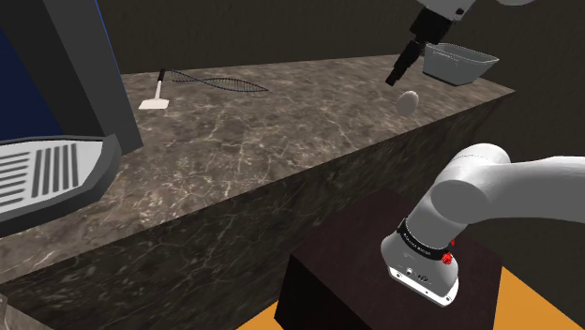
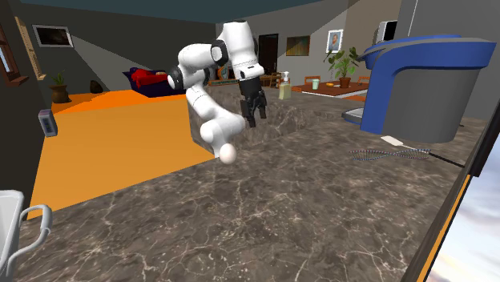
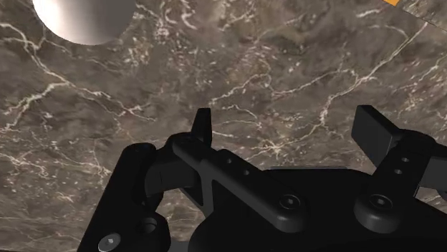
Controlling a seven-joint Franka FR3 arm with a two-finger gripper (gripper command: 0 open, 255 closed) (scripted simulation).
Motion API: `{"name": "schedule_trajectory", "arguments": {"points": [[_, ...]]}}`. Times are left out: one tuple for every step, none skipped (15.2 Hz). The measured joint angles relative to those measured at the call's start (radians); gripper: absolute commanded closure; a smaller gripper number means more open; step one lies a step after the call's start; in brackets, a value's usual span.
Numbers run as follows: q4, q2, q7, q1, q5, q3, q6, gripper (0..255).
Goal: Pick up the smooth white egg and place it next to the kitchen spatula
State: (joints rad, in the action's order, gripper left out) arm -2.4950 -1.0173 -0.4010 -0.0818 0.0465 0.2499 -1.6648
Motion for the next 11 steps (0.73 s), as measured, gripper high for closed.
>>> {"name": "schedule_trajectory", "arguments": {"points": [[-0.007, -0.012, -0.028, -0.008, 0.012, 0.035, -0.009, 0], [-0.017, -0.029, -0.056, -0.018, 0.023, 0.068, -0.015, 0], [-0.024, -0.034, -0.088, -0.026, 0.038, 0.109, -0.031, 0], [-0.030, -0.038, -0.116, -0.032, 0.050, 0.146, -0.046, 0], [-0.035, -0.045, -0.146, -0.040, 0.062, 0.183, -0.056, 0], [-0.037, -0.050, -0.176, -0.046, 0.073, 0.222, -0.066, 0], [-0.041, -0.053, -0.205, -0.052, 0.085, 0.260, -0.079, 0], [-0.042, -0.065, -0.232, -0.060, 0.094, 0.294, -0.079, 0], [-0.035, -0.064, -0.261, -0.063, 0.103, 0.333, -0.085, 0], [-0.019, -0.051, -0.293, -0.058, 0.113, 0.378, -0.097, 0], [-0.024, -0.060, -0.319, -0.064, 0.121, 0.411, -0.103, 0]]}}
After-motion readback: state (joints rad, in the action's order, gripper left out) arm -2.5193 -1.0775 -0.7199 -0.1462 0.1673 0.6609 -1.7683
